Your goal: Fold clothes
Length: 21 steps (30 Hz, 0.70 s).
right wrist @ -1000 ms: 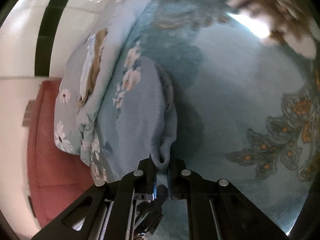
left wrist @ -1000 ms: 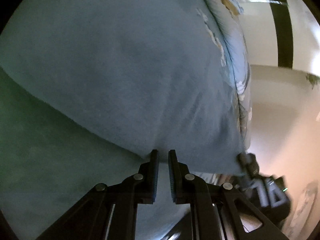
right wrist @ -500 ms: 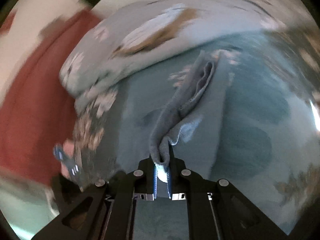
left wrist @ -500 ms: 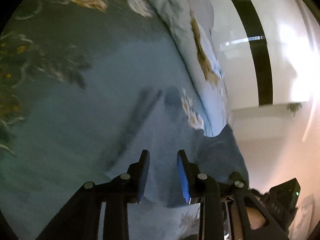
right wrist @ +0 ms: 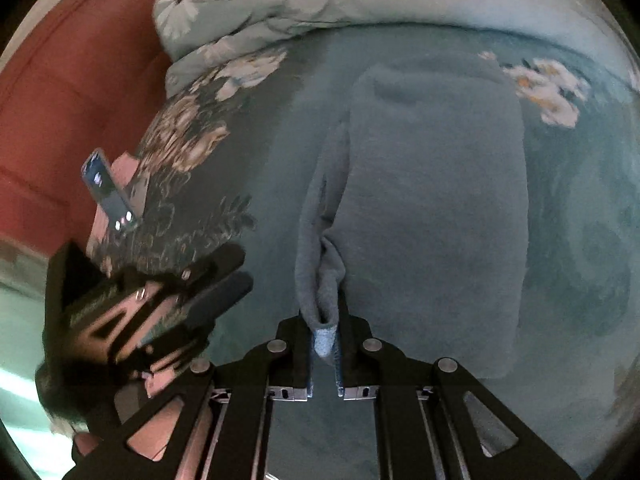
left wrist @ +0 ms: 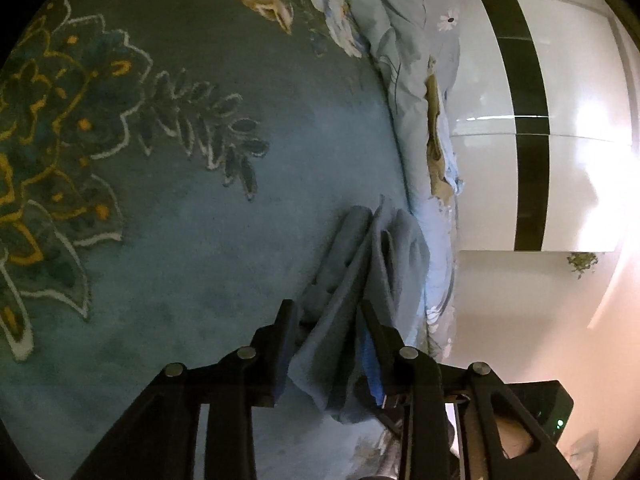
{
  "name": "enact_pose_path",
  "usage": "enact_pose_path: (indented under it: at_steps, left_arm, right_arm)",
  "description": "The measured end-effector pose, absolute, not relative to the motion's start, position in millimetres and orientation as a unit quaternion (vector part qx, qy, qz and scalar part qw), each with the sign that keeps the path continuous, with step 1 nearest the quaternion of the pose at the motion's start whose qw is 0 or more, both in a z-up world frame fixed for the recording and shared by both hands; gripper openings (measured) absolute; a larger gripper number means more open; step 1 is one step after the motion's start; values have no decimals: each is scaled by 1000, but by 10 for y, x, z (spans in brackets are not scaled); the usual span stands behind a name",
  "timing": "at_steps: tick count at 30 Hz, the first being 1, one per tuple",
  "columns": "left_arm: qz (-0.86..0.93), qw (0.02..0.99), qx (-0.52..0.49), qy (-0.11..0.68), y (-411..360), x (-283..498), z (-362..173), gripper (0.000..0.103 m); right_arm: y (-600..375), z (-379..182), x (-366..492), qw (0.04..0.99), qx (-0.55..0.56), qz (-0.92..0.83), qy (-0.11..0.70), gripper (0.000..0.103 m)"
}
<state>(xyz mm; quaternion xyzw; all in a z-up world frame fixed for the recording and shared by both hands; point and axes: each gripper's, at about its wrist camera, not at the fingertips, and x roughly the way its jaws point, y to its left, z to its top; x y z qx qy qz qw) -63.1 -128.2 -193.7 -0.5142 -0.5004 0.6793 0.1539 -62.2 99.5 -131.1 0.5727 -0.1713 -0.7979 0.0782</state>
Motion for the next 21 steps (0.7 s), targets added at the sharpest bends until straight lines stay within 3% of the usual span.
enact_pose_path:
  at_steps: [5, 7, 10, 15, 21]
  left_arm:
    - [673, 166, -521, -498, -1190, -637, -1963, 40]
    - [672, 171, -520, -499, -1178, -644, -1971, 41]
    - [670, 182, -518, -499, -1167, -652, -1957, 43]
    - [670, 214, -539, -465, -993, -681, -1933, 50]
    - [682, 229, -563, -408, -700, -675, -1952, 47]
  right_arm:
    - [950, -1355, -625, 87, 583, -793, -157, 17]
    - [978, -1336, -604, 102, 582, -789, -171, 35]
    - [1061, -1201, -547, 116, 563, -799, -176, 39]
    - [1524, -1127, -485, 59, 543, -808, -221, 41]
    - [2021, -1224, -303, -4, 543, -793, -277, 41]
